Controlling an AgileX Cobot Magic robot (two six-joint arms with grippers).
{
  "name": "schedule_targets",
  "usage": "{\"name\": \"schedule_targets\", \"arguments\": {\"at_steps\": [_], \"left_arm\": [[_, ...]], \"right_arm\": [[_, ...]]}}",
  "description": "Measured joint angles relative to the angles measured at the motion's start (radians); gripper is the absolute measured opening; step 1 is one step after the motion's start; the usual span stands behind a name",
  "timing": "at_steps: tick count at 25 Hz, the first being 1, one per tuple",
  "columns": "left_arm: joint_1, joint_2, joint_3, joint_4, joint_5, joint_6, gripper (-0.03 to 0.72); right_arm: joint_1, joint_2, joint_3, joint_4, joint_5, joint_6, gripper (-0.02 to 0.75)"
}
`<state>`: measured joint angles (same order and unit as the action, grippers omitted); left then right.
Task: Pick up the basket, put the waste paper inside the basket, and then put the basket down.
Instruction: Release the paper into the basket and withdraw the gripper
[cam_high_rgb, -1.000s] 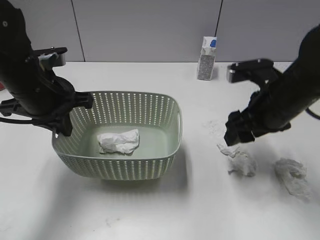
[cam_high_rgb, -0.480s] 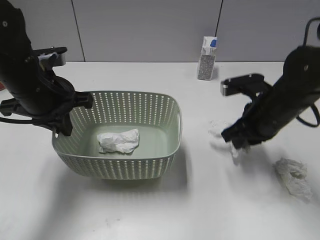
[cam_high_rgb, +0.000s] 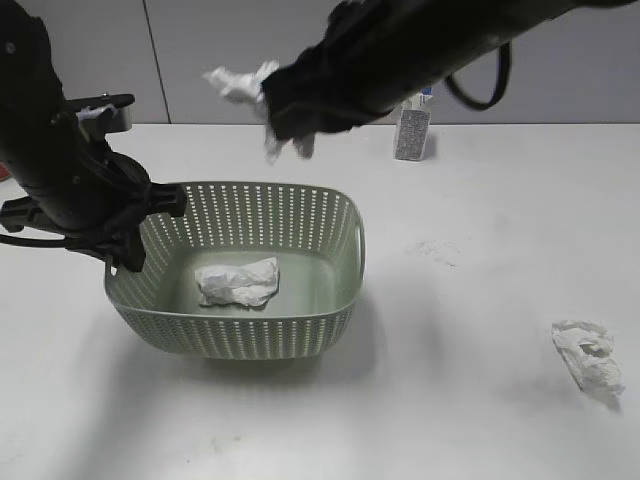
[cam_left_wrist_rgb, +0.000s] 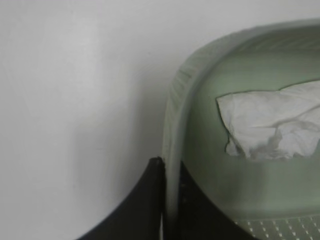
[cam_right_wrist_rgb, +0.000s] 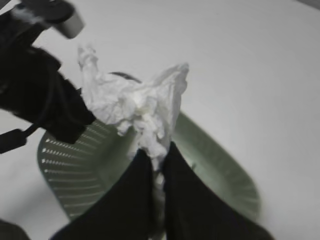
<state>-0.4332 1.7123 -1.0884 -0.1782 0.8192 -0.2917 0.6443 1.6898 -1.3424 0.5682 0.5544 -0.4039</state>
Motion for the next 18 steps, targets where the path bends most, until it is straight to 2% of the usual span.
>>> {"name": "schedule_targets", "arguments": {"at_steps": [1, 2, 4, 5, 6, 9, 12, 14, 18], "left_arm": [[0.0, 0.0, 0.0, 0.0, 0.0, 0.0, 0.003], [0.0, 0.0, 0.0, 0.0, 0.0, 0.0, 0.003], [0.0, 0.0, 0.0, 0.0, 0.0, 0.0, 0.003], [0.0, 0.0, 0.0, 0.0, 0.0, 0.0, 0.003], [0.0, 0.0, 0.0, 0.0, 0.0, 0.0, 0.003], [0.0, 0.0, 0.0, 0.0, 0.0, 0.0, 0.003], [0.0, 0.0, 0.0, 0.0, 0.001, 0.0, 0.003], [0.0, 0.0, 0.0, 0.0, 0.001, 0.0, 0.003], [0.0, 0.0, 0.0, 0.0, 0.0, 0.0, 0.003]], "right_arm": [[0.019, 0.028, -0.002, 0.005, 0.014, 0.0, 0.106], [0.032, 0.06, -0.002, 0.005, 0.03, 0.0, 0.2], [0.04, 0.107, 0.0, -0.005, 0.063, 0.003, 0.437], [0.039, 0.122, 0.001, -0.024, 0.079, 0.013, 0.531], [0.034, 0.127, -0.004, -0.064, 0.097, 0.038, 0.571], [-0.01, 0.117, -0.052, -0.228, 0.188, 0.145, 0.582], [-0.118, 0.077, -0.057, -0.346, 0.28, 0.211, 0.582], [-0.223, 0.049, -0.003, -0.372, 0.302, 0.226, 0.582], [-0.408, 0.024, 0.242, -0.391, 0.242, 0.236, 0.582]]}}
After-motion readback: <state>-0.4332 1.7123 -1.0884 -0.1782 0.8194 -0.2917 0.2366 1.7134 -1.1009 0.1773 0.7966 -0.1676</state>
